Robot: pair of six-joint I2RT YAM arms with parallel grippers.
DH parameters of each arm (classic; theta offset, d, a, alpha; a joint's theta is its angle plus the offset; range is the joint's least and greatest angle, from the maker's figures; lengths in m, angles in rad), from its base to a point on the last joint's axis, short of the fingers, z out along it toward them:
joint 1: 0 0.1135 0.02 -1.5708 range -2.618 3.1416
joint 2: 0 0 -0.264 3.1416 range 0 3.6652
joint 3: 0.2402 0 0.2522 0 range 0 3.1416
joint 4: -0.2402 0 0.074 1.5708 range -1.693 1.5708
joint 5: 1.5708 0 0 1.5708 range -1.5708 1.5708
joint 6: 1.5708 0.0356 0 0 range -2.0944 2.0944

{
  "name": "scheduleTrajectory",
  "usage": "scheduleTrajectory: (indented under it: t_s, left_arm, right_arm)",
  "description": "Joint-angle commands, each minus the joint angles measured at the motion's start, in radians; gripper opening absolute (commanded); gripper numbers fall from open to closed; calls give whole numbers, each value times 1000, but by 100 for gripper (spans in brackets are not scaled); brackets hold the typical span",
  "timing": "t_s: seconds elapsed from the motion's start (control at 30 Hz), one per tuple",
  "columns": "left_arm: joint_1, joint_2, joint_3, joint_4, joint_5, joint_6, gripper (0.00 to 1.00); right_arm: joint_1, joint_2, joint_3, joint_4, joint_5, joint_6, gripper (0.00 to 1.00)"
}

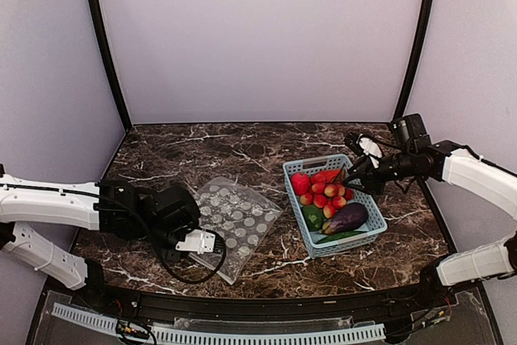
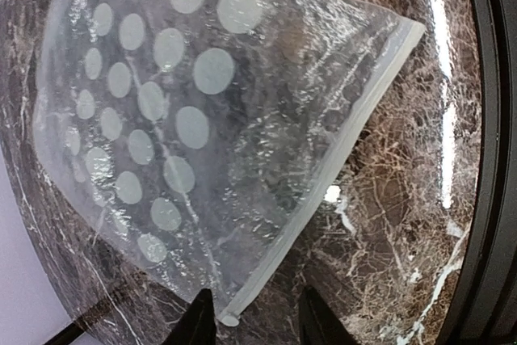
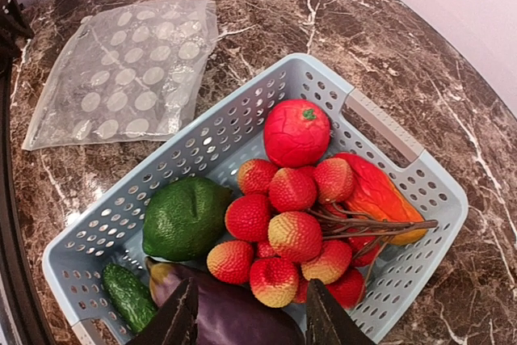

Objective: Place the food in the zip-top bag and seal the zipper
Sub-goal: Pick up the zipper food storage bag at the center of the board.

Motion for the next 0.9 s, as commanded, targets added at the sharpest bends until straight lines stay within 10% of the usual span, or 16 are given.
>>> scheduleTrajectory:
  t_s: [0.0,0.87]
  left_arm:
    - [-28,97,-38,18,-24,27,29]
    - [-30,289,-104,224,-40,82,20]
  right_arm:
    - [-6,-28,-31,82,57,-8,43]
    - [-12,-5,-45,78,51,-9,43]
